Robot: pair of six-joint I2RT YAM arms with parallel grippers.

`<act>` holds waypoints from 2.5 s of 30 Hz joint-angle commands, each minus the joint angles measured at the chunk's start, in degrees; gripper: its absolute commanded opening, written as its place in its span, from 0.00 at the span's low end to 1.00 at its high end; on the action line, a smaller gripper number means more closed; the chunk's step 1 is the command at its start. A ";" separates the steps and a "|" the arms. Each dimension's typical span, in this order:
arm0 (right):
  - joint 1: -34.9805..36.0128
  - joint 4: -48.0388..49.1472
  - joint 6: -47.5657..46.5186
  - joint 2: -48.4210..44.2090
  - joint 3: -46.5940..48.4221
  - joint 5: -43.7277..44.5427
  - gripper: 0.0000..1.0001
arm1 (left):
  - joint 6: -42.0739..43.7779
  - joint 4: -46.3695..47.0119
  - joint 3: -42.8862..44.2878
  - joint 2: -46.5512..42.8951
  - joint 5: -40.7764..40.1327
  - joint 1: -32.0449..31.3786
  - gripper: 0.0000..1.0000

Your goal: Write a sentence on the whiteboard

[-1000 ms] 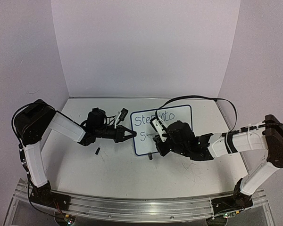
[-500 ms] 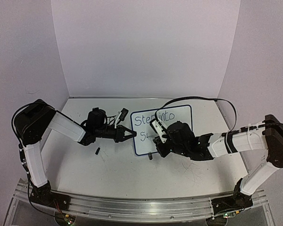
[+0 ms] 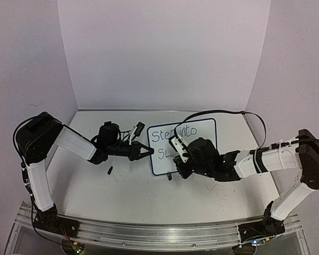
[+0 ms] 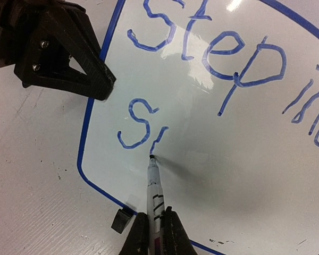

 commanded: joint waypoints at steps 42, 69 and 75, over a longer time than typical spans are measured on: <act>-0.33 4.98 3.21 -1.94 0.05 9.95 0.00 | 3.47 -6.55 0.73 -0.43 -4.75 0.52 0.00; -0.33 3.51 3.45 -1.18 -0.02 7.29 0.00 | 3.80 -6.82 0.55 -0.18 -4.95 0.52 0.00; -0.35 2.86 3.50 -1.22 -0.09 6.32 0.00 | 3.84 -6.79 0.43 -0.14 -5.09 0.52 0.00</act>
